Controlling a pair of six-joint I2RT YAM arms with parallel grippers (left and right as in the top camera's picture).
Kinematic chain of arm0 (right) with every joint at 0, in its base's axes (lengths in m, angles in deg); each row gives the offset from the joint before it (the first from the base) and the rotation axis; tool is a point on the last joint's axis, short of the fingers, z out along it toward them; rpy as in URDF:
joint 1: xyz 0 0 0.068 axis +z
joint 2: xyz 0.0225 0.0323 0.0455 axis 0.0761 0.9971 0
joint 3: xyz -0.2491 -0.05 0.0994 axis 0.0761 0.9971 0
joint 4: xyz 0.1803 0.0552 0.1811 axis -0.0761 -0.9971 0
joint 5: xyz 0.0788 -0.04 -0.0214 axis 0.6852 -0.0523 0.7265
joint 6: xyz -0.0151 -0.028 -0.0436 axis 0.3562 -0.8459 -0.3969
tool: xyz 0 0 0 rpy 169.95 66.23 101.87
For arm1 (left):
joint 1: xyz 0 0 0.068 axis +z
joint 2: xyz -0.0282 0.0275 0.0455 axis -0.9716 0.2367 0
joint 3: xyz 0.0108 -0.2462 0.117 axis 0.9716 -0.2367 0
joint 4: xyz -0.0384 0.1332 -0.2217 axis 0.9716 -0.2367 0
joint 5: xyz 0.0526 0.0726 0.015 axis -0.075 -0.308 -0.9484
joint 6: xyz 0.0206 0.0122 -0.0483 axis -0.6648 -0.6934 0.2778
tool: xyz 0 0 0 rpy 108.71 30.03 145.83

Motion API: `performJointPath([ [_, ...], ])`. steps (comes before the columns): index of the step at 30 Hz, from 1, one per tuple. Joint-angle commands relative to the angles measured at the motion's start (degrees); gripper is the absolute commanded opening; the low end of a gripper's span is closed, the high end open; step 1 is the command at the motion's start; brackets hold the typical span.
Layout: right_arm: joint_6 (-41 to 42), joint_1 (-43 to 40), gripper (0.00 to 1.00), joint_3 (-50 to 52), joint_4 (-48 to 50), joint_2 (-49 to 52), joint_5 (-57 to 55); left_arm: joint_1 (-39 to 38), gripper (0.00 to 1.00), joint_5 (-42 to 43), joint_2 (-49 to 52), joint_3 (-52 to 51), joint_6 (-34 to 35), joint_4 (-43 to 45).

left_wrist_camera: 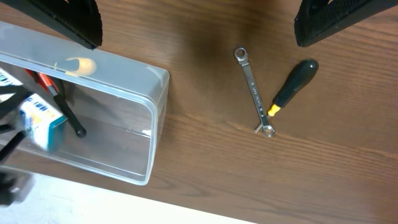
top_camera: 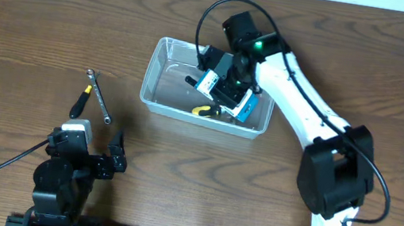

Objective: Pack container
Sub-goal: 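Carry the box into the clear container and lower it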

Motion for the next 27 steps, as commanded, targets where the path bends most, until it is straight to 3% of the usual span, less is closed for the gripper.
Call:
performJointPath([
  [1, -1.8, 0.4, 0.01, -0.1, 0.3, 1.8, 0.5, 0.0, 0.98, 0.2, 0.0, 1.3, 0.3, 0.0],
  [5, -4.7, 0.3, 0.01, -0.1, 0.5, 3.7, 0.4, 0.0, 0.98, 0.2, 0.0, 1.3, 0.3, 0.0],
  [6, -4.7, 0.2, 0.06, -0.1, 0.7, 3.8, 0.0, 0.0, 0.98, 0.2, 0.0, 1.2, 0.3, 0.0],
  [7, -4.7, 0.0, 0.22, -0.1, 1.1, 4.4, -0.3, 0.0, 0.98, 0.2, 0.0, 1.3, 0.3, 0.0],
  [8, -4.7, -0.1, 0.50, -0.1, 1.2, 4.4, -0.6, 0.0, 0.98, 0.2, 0.0, 1.3, 0.3, 0.0],
  [9, -4.7, -0.3, 0.92, -0.1, 1.4, 4.6, -0.6, 0.0, 0.98, 0.2, 0.0, 1.3, 0.3, 0.0],
  [10, -4.6, -0.4, 0.99, -0.1, 1.6, 4.6, -0.6, 0.0, 0.98, 0.2, 0.0, 1.3, 0.3, 0.0],
  [21, -2.1, -1.4, 0.99, -1.3, 4.0, 4.3, -13.4, 0.0, 0.98, 0.2, 0.0, 1.3, 0.3, 0.0],
  [27, -2.1, -1.3, 0.99, -3.1, 3.4, 1.6, -6.7, 0.0, 0.98, 0.2, 0.0, 1.3, 0.3, 0.0],
])
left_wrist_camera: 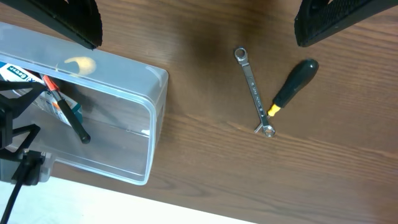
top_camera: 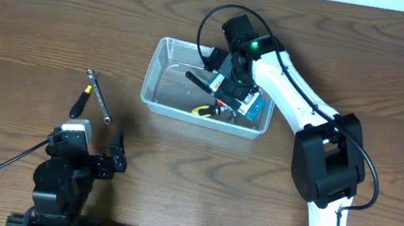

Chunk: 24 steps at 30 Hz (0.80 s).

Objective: Pack container

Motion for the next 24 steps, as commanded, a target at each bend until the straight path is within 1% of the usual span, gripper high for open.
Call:
performJointPath([
  [1, 0.7, -0.2, 0.99, -2.4, -0.3, -3.4, 5.8, 0.0, 0.98, 0.2, 0.0, 1.3, 0.3, 0.0],
  [5, -0.3, -0.1, 0.99, -2.8, -1.4, -6.3, 13.1, 0.0, 0.98, 0.2, 0.0, 1.2, 0.3, 0.0],
  [6, -0.2, 0.0, 0.98, -2.8, -1.6, -6.8, 13.2, 0.0, 0.98, 0.2, 0.0, 1.3, 0.3, 0.0],
  [7, -0.2, 0.3, 0.92, -2.8, -2.1, -7.1, 13.2, 0.0, 0.98, 0.2, 0.0, 1.3, 0.3, 0.0],
  [8, -0.2, 0.6, 0.77, -2.8, -2.4, -7.1, 13.2, 0.0, 0.98, 0.2, 0.0, 1.2, 0.3, 0.0],
  [9, -0.2, 0.8, 0.49, -2.8, -2.8, -7.1, 13.2, 0.0, 0.98, 0.2, 0.0, 1.3, 0.3, 0.0],
  [10, 0.7, 1.1, 0.32, -2.8, -3.0, -7.1, 13.2, 0.0, 0.98, 0.2, 0.0, 1.3, 0.3, 0.0],
  [12, 2.0, 1.7, 0.14, -2.6, -2.8, -7.1, 13.2, 0.0, 0.98, 0.2, 0.0, 1.3, 0.3, 0.0],
  [13, 2.4, 2.0, 0.08, -2.6, -2.7, -7.1, 13.2, 0.0, 0.98, 0.2, 0.0, 1.3, 0.3, 0.0],
  [15, 2.8, 2.7, 0.01, -2.6, -2.4, -7.1, 13.2, 0.0, 0.98, 0.2, 0.0, 1.3, 0.3, 0.0],
  [24, 2.7, 5.3, 0.01, -2.5, -2.4, -7.0, 16.6, 0.0, 0.98, 0.2, 0.0, 1.3, 0.3, 0.0],
])
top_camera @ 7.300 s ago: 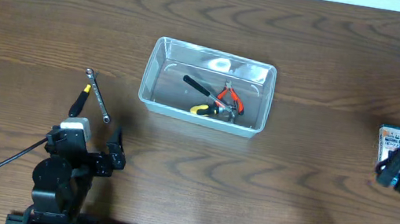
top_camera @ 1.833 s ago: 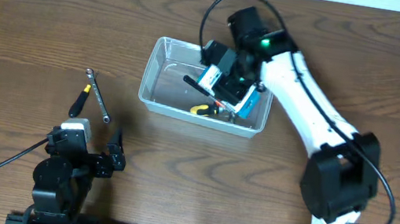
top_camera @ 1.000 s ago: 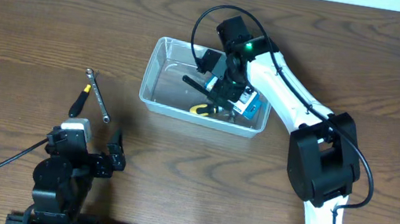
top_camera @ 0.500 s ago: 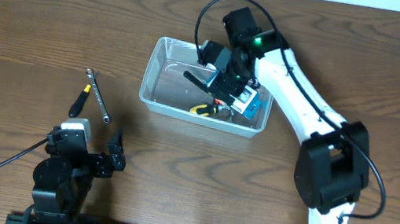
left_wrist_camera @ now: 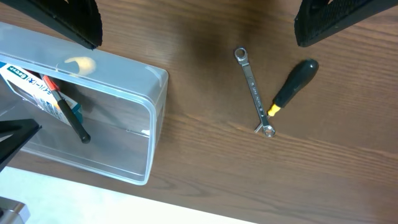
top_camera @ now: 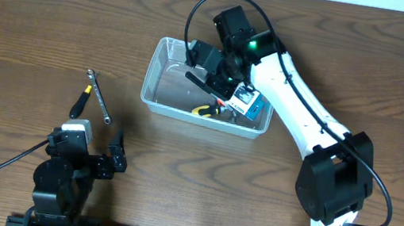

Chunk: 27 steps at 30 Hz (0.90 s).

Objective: Pack container

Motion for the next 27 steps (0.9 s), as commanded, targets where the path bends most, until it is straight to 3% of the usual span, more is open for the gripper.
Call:
performJointPath([
  [1, 1.0, 1.5, 0.01, -0.6, 0.0, -0.5, 2.5, 0.0, 0.98, 0.2, 0.0, 1.3, 0.3, 0.0],
  [19, 1.1, 2.7, 0.01, -0.4, 1.2, 7.5, 3.7, 0.0, 0.98, 0.2, 0.0, 1.2, 0.3, 0.0],
  [27, 13.3, 0.7, 0.01, -0.4, 4.7, 12.3, -7.3, 0.0, 0.98, 0.2, 0.0, 1.3, 0.3, 0.0],
])
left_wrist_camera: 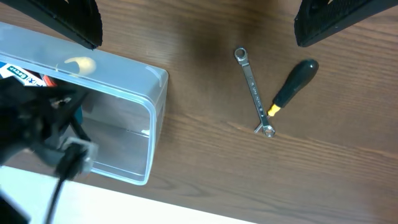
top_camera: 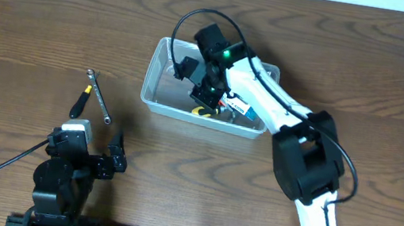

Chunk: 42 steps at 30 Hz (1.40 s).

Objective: Pack container

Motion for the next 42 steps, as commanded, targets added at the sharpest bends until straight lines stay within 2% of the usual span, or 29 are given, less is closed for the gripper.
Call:
performJointPath([
  [1, 7.8, -1.6, 0.01, -0.4, 0.4, 1.1, -6.9, 0.0, 0.98, 0.2, 0.0, 1.3, 0.3, 0.0],
  [5, 15.2, -2.9, 0.01, -0.4, 1.2, 1.0, -15.4, 0.0, 0.98, 0.2, 0.0, 1.3, 0.3, 0.0],
  [7, 16.2, -3.6, 0.01, -0.4, 0.9, 1.0, -14.7, 0.0, 0.98, 0.2, 0.0, 1.2, 0.3, 0.0],
  [12, 4.0, -3.6, 0.01, -0.4, -1.8, 1.0, -4.0, 0.0, 0.98, 0.2, 0.0, 1.3, 0.3, 0.0],
  [19, -0.2, -1.4, 0.02, -0.7, -2.7, -1.4, -2.9, 0.0, 0.98, 0.2, 0.0, 1.3, 0.3, 0.0],
  [25, -12.2, 1.3, 0.01, -0.7, -12.0, -6.5, 1.8, 0.0, 0.98, 0.2, 0.0, 1.3, 0.3, 0.0],
  [28, -14.7, 1.8, 0.02, -0.7, -15.7, -7.8, 2.4, 0.0, 0.98, 0.2, 0.0, 1.3, 0.3, 0.0],
  [32, -13.9, 1.9, 0.07, -0.7, -15.1, -8.1, 2.4, 0.0, 0.98, 0.2, 0.0, 1.3, 0.3, 0.0],
  [36, -9.4, 1.6, 0.06, -0.7, -8.8, -8.1, 2.1, 0.0, 0.98, 0.2, 0.0, 1.3, 0.3, 0.0],
  [42, 6.1, 0.7, 0.06, -0.7, 4.0, -8.1, -6.0, 0.0, 0.98, 0.2, 0.0, 1.2, 0.3, 0.0],
])
